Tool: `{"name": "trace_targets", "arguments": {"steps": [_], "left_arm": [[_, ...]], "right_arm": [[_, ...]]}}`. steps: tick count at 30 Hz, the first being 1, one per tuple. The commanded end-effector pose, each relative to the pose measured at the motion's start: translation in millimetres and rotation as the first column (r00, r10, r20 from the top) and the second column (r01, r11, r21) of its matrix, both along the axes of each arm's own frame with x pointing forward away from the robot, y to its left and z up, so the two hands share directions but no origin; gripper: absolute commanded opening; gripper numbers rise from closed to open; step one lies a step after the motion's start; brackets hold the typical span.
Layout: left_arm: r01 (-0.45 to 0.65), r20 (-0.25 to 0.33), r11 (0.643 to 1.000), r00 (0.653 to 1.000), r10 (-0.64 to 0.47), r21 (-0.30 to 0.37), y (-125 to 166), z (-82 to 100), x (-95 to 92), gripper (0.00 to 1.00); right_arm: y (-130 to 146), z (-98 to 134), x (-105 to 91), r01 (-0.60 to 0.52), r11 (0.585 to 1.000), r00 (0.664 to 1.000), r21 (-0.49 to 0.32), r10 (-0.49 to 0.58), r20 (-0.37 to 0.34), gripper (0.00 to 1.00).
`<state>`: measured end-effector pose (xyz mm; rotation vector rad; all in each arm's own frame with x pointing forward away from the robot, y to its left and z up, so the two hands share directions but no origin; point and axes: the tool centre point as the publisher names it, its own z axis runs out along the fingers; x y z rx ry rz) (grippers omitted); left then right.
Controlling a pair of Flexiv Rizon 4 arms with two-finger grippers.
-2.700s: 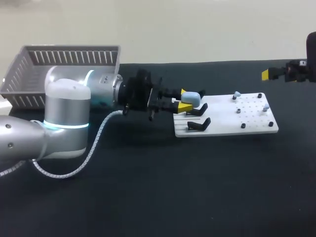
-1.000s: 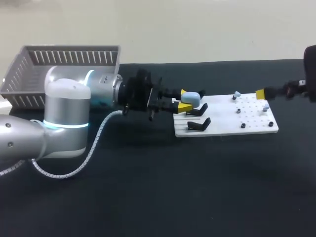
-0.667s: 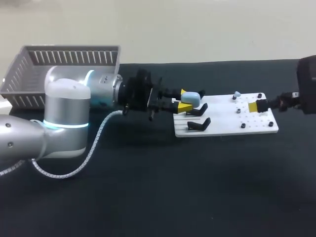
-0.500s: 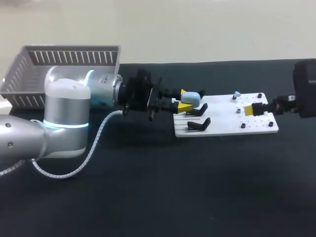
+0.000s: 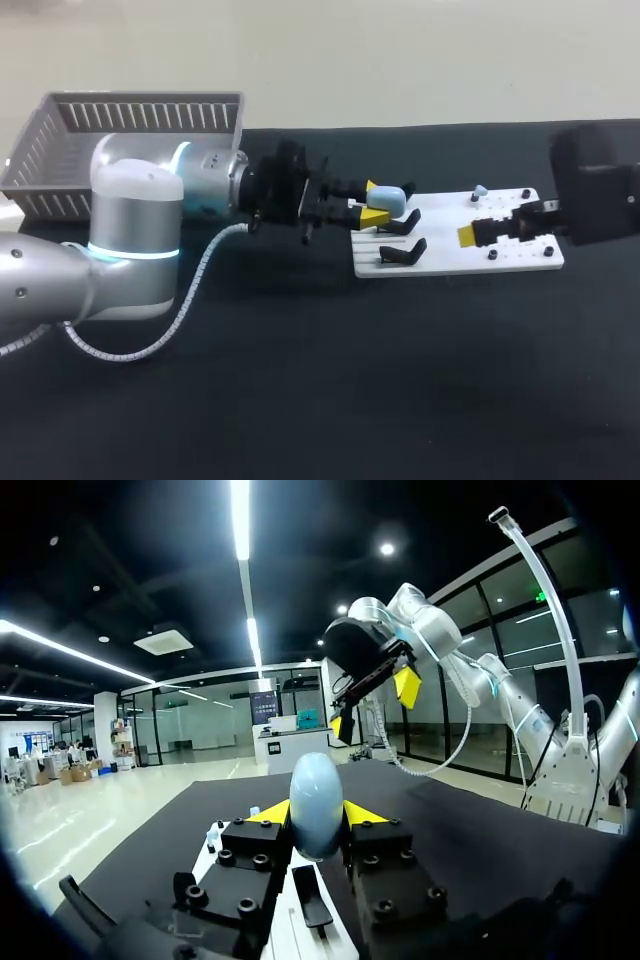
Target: Pick up each earbud case from the left stands, insert the matching earbuds, close the lid, and place the case in the box.
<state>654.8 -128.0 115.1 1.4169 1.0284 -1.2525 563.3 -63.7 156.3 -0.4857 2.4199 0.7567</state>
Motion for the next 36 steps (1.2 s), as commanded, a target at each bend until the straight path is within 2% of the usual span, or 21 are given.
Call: {"name": "trace_targets", "arguments": {"steps": [1, 8, 14, 32, 36], "left_arm": [[-0.003, 0.003, 1.0, 1.0, 0.003, -0.004, 0, -1.1, -0.6, 0.0], [-0.003, 0.003, 1.0, 1.0, 0.003, -0.004, 0, -1.1, -0.6, 0.0], [-0.003, 0.003, 1.0, 1.0, 0.003, -0.004, 0, -1.1, -0.6, 0.0], [-0.003, 0.003, 1.0, 1.0, 0.003, -0.004, 0, -1.1, -0.6, 0.0], [-0.003, 0.003, 1.0, 1.0, 0.003, -0.004, 0, -1.1, -0.6, 0.0]], "right_arm": [[18, -1, 3.7, 0.042, 0.997, 0.999, -0.07, -0.042, -0.001, 1.0], [44, -13, 9.7, 0.013, 0.996, 0.999, -0.088, -0.017, -0.039, 1.0], [58, -18, 19.4, 0.008, 0.997, 0.999, -0.082, -0.012, -0.043, 1.0], [59, -19, 22.4, 0.021, 0.998, 0.999, -0.067, -0.024, -0.04, 1.0], [53, -14, 32.3, 0.09, 0.994, 0.995, -0.056, -0.092, -0.033, 1.0]]}}
